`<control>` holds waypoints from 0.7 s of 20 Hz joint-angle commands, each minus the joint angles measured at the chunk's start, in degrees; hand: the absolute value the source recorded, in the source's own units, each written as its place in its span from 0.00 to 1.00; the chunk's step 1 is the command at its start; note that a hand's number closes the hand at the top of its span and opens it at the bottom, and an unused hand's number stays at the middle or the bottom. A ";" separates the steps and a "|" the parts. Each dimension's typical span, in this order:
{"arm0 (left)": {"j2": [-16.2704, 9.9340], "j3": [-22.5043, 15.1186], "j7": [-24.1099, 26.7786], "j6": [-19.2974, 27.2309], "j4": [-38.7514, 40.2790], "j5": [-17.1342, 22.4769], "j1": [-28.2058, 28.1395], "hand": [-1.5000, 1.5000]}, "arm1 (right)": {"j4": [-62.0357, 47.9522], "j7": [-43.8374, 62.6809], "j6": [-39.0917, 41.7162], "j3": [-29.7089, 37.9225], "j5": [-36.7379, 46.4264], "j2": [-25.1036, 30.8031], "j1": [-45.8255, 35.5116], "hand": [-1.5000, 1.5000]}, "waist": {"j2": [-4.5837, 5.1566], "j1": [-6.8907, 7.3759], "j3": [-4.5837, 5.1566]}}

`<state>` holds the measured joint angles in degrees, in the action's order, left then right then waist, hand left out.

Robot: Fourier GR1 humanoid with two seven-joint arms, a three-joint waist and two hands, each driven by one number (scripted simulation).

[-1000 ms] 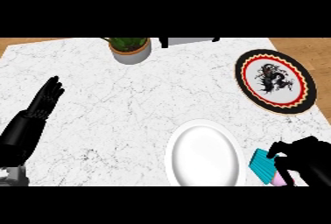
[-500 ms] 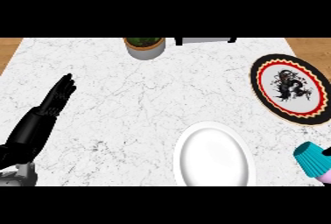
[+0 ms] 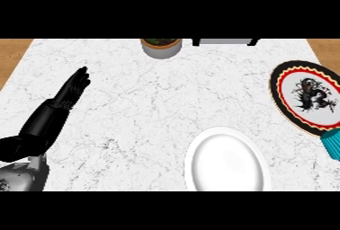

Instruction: Pick the cupcake from the plate and place it in the plate

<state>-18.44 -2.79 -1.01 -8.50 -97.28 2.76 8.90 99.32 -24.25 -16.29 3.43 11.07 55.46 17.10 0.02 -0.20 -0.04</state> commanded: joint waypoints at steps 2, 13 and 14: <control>3.24 -2.05 3.93 0.37 2.31 -2.58 -1.22 0.50 | -12.04 -0.23 1.21 -1.89 3.43 -4.38 -13.16 1.00 | 0.22 1.14 0.02; 3.01 -0.79 1.32 -1.69 3.92 -2.04 3.77 0.50 | -50.35 -6.74 5.25 -4.72 11.66 -9.63 -34.63 1.00 | 0.67 2.17 -0.08; 0.63 1.38 0.33 -3.54 2.24 0.13 3.21 0.50 | -52.89 -2.20 5.38 -5.57 13.43 -10.07 -37.46 1.00 | 0.79 3.37 -0.10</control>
<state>-16.68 -2.66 -0.24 -10.39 -94.62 1.40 11.54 57.56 -29.14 -12.07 -0.69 21.21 47.05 -14.47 0.53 1.98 -0.08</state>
